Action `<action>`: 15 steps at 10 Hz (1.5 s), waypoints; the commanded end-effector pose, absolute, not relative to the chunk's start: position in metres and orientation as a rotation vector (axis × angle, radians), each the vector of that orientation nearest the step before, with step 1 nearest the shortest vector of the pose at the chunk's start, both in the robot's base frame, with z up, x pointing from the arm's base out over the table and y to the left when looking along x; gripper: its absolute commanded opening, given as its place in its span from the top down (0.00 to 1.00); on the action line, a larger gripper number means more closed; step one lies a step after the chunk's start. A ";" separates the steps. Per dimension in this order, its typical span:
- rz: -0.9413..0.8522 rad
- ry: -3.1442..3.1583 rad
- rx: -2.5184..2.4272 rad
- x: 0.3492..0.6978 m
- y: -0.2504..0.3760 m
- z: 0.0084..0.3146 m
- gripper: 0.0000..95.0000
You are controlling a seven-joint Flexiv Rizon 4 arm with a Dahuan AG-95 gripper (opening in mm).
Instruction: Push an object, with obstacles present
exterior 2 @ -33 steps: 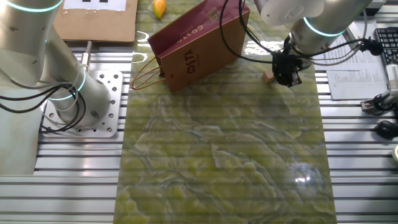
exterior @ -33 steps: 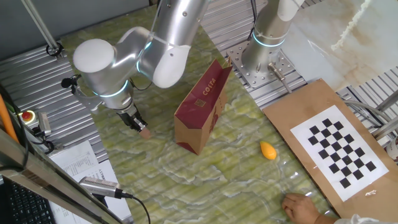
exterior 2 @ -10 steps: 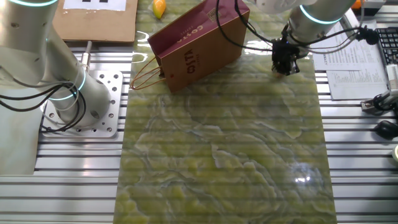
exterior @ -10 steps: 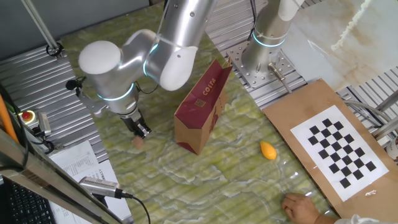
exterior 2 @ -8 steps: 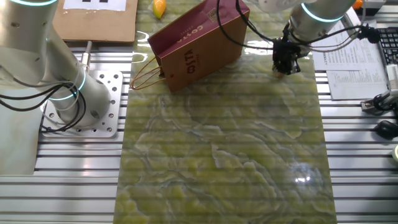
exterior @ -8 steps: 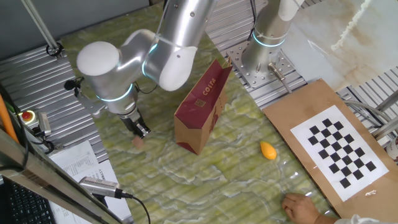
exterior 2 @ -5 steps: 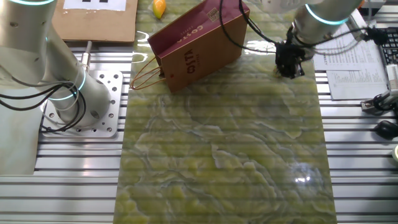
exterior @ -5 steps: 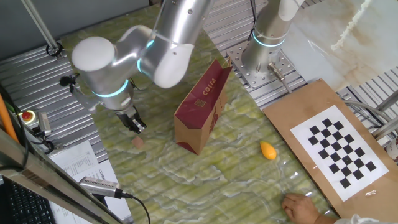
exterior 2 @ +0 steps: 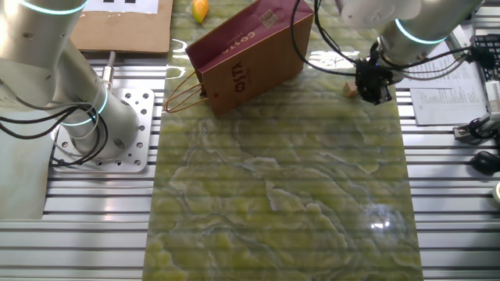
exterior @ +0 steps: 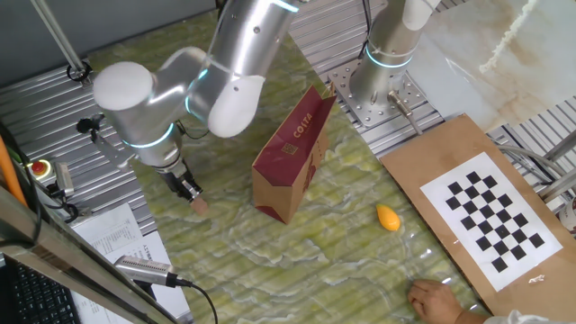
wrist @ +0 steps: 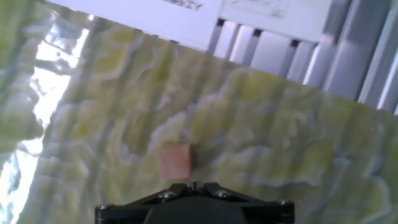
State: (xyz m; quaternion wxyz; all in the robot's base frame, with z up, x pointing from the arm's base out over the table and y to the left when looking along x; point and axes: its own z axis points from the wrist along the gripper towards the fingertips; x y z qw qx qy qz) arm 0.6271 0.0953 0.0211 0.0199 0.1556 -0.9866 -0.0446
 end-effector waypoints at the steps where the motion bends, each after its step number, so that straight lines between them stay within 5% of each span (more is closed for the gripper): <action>1: -0.128 -3.070 0.410 0.619 0.114 0.018 1.00; 15: -0.176 -3.042 0.609 0.607 0.159 0.013 1.00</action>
